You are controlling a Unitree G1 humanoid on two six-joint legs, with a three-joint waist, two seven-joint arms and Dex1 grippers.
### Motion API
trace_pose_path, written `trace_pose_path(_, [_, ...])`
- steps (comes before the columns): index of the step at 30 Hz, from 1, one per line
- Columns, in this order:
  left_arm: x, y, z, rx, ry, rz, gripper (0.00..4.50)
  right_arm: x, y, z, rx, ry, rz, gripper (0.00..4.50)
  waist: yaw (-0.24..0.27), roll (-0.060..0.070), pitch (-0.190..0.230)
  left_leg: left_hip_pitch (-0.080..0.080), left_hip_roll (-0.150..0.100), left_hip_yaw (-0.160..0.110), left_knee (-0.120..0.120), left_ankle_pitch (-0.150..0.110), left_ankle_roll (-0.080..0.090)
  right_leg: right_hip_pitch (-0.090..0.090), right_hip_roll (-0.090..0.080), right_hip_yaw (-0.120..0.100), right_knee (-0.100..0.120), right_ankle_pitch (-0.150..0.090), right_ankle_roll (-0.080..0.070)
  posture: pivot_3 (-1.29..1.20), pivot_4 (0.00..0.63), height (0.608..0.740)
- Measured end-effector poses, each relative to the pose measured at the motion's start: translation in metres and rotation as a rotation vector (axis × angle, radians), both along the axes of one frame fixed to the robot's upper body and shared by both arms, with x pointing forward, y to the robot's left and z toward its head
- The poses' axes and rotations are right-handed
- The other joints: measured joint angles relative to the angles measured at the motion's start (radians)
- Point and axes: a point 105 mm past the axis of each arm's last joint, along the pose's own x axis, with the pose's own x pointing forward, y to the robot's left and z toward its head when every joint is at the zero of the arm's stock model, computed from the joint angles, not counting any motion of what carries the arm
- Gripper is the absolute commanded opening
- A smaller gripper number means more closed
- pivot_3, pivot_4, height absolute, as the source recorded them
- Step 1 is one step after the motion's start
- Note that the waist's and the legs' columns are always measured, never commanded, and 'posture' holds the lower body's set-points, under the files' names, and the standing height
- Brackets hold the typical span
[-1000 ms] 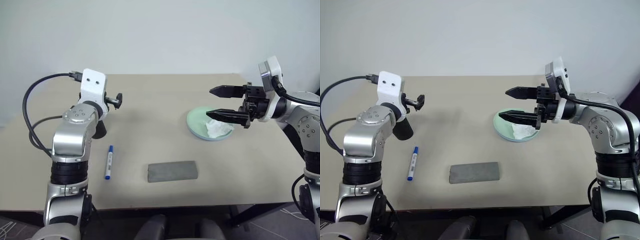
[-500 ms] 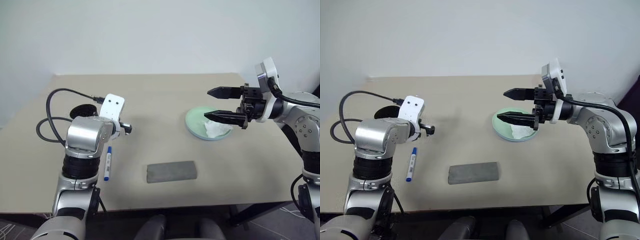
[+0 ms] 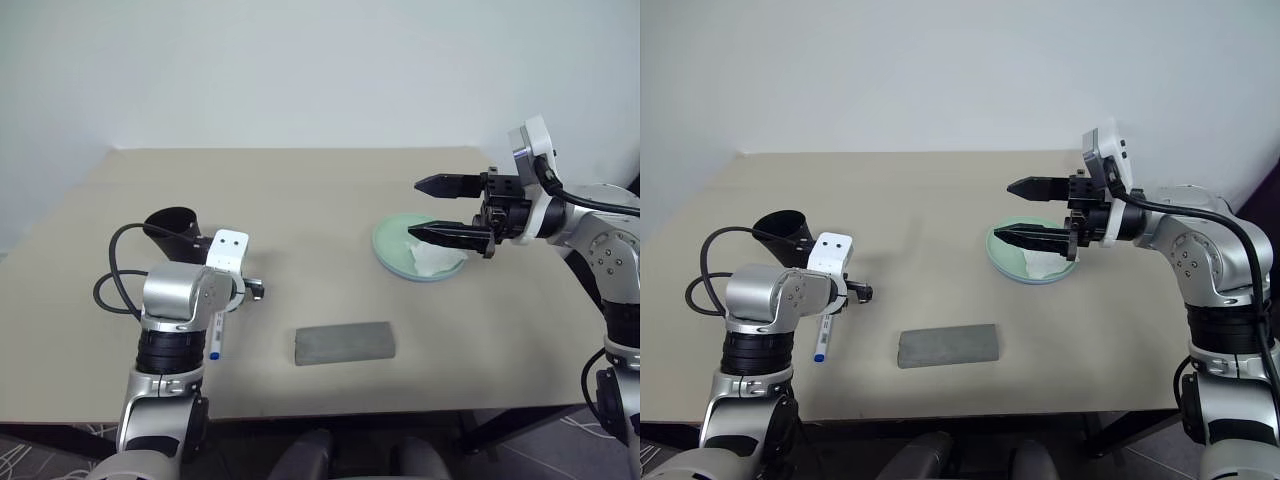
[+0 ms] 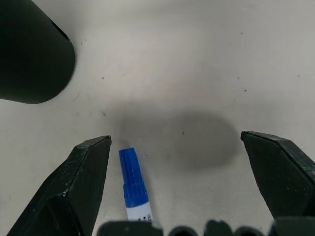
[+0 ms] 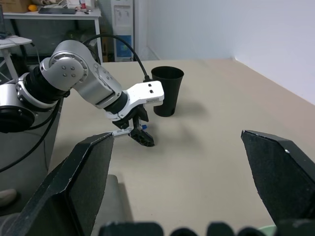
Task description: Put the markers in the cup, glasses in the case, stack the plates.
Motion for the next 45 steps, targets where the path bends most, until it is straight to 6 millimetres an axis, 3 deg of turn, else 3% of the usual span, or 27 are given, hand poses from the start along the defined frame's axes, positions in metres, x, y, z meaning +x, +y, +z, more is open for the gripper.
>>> trace_pose_path(11, [-0.016,0.014,-0.003,0.021,0.036,0.022,4.49,-0.001,0.000,-0.005,0.002,0.011,0.001,4.50,0.000,0.000,0.000,0.000,0.000,0.000,0.000,0.000,0.000,0.000,0.000,0.001,0.000,0.001,-0.001,0.00,0.000,0.683])
trace_pose_path(23, [-0.033,0.012,-0.005,-0.011,0.086,0.055,4.49,-0.001,0.001,-0.006,0.005,0.011,0.004,4.50,0.002,0.000,0.000,0.000,0.000,0.001,0.000,0.000,0.000,0.000,0.000,0.001,0.000,0.003,-0.005,0.00,0.000,0.683])
trace_pose_path(28, [-0.038,0.010,-0.007,-0.034,0.108,0.065,2.97,-0.001,0.001,-0.006,0.005,0.011,0.004,4.50,0.001,0.000,-0.001,0.000,0.000,0.002,0.000,0.000,0.000,-0.001,0.000,0.002,0.000,0.003,-0.005,0.00,0.000,0.683])
trace_pose_path(36, [-0.046,0.011,-0.011,-0.078,0.130,0.094,0.17,-0.001,0.001,-0.006,0.005,0.011,0.003,4.50,-0.001,0.002,-0.004,0.000,0.000,0.003,0.000,0.000,0.000,-0.001,-0.001,0.003,0.000,0.003,-0.005,0.00,0.000,0.683])
trace_pose_path(45, [-0.056,0.015,-0.014,-0.082,0.159,0.148,0.08,-0.001,0.001,-0.006,0.005,0.010,0.002,4.50,-0.002,0.007,-0.008,0.001,0.001,0.006,0.000,-0.001,0.000,-0.002,-0.002,0.004,0.000,0.002,-0.006,0.00,0.000,0.683])
